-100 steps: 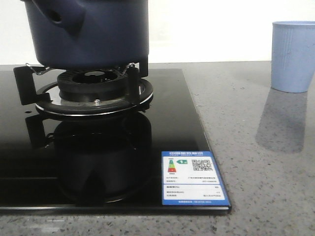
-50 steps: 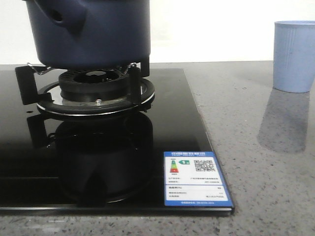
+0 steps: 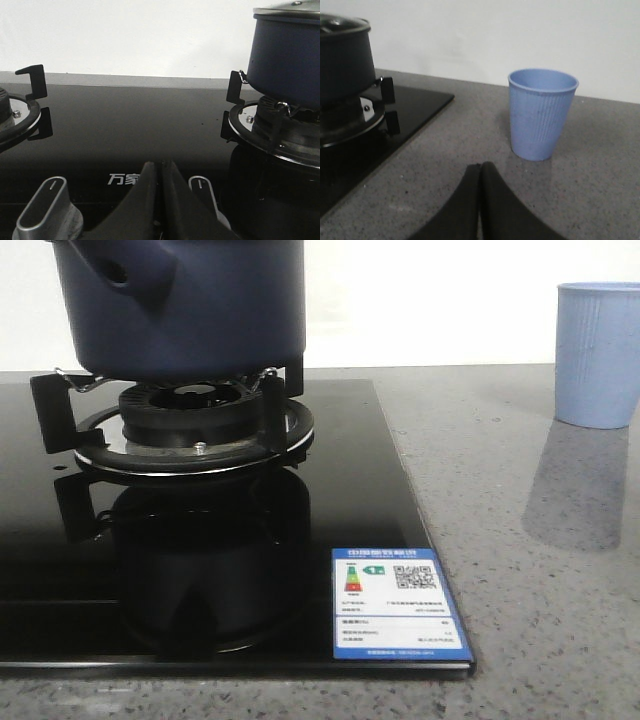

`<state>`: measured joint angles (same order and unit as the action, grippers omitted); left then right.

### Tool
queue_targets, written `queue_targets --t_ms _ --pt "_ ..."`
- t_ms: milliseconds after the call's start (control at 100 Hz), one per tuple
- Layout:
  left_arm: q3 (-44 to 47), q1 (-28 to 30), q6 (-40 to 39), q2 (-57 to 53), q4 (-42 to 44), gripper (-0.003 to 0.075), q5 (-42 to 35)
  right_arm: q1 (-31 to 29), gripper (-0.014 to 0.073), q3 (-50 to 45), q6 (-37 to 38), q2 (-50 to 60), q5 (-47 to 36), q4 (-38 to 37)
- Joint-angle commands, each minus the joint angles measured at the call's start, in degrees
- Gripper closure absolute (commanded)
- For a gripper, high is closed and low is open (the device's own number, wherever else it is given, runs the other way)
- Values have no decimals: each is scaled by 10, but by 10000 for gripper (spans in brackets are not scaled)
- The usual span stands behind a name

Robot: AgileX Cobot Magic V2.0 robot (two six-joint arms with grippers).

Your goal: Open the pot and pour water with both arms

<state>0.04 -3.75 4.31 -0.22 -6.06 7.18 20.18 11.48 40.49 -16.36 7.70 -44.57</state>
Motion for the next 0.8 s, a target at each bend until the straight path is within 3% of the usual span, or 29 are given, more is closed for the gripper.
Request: queue_targets --t_ms 0,130,320,430,640,790 --pt "19 2 -4 -16 -2 739 -43 2 660 23 -167 -6 -9 148" --pt "19 2 -4 -16 -2 739 -43 2 660 12 -327 -6 -59 268" --pt "19 2 -4 -16 -2 739 -43 -32 660 -45 -405 16 -161 378" --pt "19 2 -4 -16 -2 739 -43 -88 660 -88 -405 40 -208 390" --pt "19 2 -4 -16 -2 739 -43 -163 660 -137 -405 107 -200 397" --pt "19 2 -4 -15 -2 739 -43 -168 660 -136 -405 166 -92 398"
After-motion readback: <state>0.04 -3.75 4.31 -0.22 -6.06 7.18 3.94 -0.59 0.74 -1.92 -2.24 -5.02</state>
